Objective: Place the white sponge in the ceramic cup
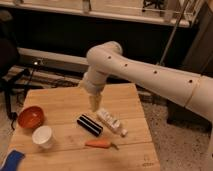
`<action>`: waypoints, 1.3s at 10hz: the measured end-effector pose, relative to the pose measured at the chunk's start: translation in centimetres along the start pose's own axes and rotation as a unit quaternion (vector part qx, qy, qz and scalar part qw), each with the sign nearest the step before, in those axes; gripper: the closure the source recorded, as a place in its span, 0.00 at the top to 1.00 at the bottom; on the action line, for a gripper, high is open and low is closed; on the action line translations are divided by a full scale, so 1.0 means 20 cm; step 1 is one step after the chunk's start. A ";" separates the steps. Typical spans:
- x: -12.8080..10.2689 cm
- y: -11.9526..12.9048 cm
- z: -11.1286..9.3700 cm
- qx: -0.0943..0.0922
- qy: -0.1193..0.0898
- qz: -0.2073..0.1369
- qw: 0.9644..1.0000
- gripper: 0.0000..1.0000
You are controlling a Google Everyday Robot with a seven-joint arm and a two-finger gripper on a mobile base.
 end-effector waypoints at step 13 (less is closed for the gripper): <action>-1.16 -0.02 0.00 -0.030 -0.004 -0.234 0.972 0.80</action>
